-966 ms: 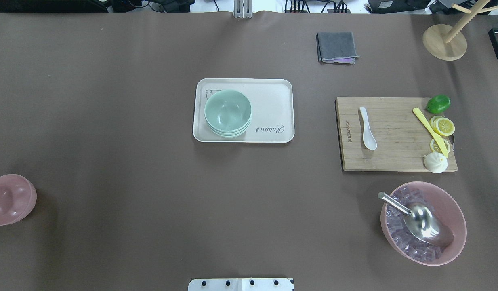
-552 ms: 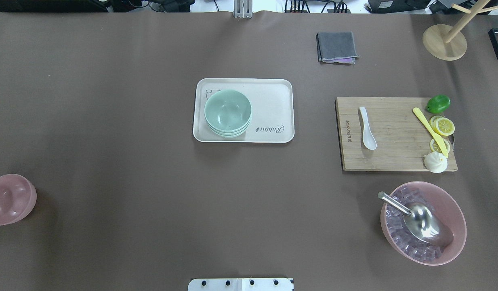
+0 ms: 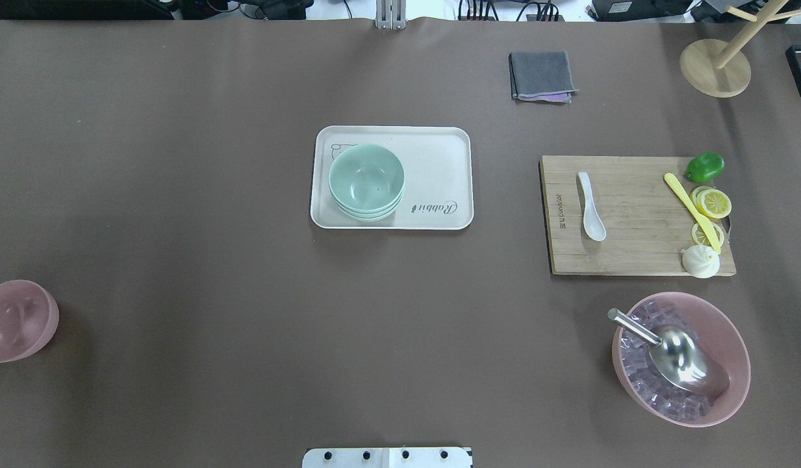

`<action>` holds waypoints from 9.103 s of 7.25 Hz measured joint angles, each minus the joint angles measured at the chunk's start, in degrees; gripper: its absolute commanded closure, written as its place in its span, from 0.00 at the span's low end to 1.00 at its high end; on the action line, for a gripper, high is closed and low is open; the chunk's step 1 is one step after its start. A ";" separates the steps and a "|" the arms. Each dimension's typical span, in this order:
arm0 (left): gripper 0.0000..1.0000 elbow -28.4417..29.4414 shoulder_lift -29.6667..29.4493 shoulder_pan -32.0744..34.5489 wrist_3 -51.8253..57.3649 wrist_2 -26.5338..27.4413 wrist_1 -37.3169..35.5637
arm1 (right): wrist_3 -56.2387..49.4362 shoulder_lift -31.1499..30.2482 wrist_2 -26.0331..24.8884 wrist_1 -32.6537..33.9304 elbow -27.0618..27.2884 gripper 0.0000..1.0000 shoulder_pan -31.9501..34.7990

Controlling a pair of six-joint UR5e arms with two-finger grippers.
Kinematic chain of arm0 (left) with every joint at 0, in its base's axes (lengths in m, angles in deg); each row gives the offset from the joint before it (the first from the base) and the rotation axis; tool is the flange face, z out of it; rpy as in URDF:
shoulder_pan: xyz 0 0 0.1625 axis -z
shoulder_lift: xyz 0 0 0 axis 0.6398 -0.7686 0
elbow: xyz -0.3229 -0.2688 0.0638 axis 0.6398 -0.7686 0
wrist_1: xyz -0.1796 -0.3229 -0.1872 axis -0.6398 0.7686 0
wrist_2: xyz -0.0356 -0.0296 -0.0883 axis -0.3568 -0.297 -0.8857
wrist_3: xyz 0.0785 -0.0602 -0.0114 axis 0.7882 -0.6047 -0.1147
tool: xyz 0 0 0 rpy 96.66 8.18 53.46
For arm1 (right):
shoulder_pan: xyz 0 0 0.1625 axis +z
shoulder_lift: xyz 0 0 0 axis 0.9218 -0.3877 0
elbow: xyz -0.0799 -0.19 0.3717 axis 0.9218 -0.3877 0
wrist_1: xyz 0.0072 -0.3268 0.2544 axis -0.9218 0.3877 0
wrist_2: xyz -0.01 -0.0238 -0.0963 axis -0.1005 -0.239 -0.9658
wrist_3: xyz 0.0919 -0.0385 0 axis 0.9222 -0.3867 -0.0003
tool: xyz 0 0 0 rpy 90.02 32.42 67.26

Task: Stack pink bowl on green and place spoon
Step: 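Reach the left gripper to the pink bowl and grasp its rim, then lift the pink bowl with the left gripper while the right grasps the white spoon, then lower the pink bowl onto the green bowls while the right gripper lifts the spoon, then open the left gripper and withdraw it from the pink bowl, then lower the white spoon into the pink bowl with the right gripper and release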

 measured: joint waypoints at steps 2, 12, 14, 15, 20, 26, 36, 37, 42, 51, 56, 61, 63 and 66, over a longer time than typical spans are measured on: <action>1.00 -0.24 0.01 0.18 0.01 -1.10 -0.03 | 0.29 0.36 0.14 -0.01 0.44 0.01 -0.53; 1.00 -3.98 -32.39 8.00 -31.87 -16.40 -9.71 | 42.02 22.22 -14.37 -17.45 -12.06 0.06 -33.33; 1.00 -3.75 -39.87 5.83 -39.37 -16.49 -12.89 | 42.61 22.68 -15.95 -19.48 -14.63 0.12 -35.28; 1.00 -3.57 -42.44 4.99 -40.25 -15.80 -15.37 | 42.70 22.64 -16.15 -19.71 -14.96 0.23 -36.13; 1.00 -3.18 -45.19 2.37 -40.74 -12.76 -17.69 | 42.49 22.81 -15.67 -19.87 -14.14 1.00 -37.35; 1.00 -3.18 -48.18 0.54 -42.44 -10.57 -19.80 | 43.92 25.59 -12.89 -19.11 -13.13 1.00 -34.59; 1.00 11.84 -55.91 -14.71 -46.98 10.37 -9.17 | 46.20 29.35 -6.25 -19.14 -9.08 1.00 -29.45; 1.00 12.16 -55.93 -14.98 -46.96 10.38 -8.86 | 46.25 29.35 -6.20 -19.18 -8.94 1.00 -29.36; 0.89 13.00 -56.12 -15.77 -46.98 10.39 -8.16 | 46.45 29.28 -6.06 -19.19 -8.55 1.00 -28.86; 0.02 8.82 -52.65 -8.75 -46.49 6.53 -2.87 | 57.95 35.79 -5.80 -19.37 -7.17 1.00 -29.89; 0.03 -3.00 -30.85 5.08 -19.64 6.13 -3.07 | 67.32 46.68 -17.68 -23.28 -13.64 1.00 -41.43; 0.03 -2.70 -28.98 5.04 -14.84 8.03 -3.26 | 70.74 50.69 -22.59 -29.75 -21.73 0.00 -45.41; 0.03 -2.51 -29.11 4.98 -14.82 8.01 -3.35 | 70.44 50.26 -23.06 -30.99 -21.54 0.00 -45.65; 0.02 -1.87 -29.11 4.94 -15.06 8.42 -3.21 | 70.81 50.13 -23.04 -31.55 -21.19 0.00 -45.30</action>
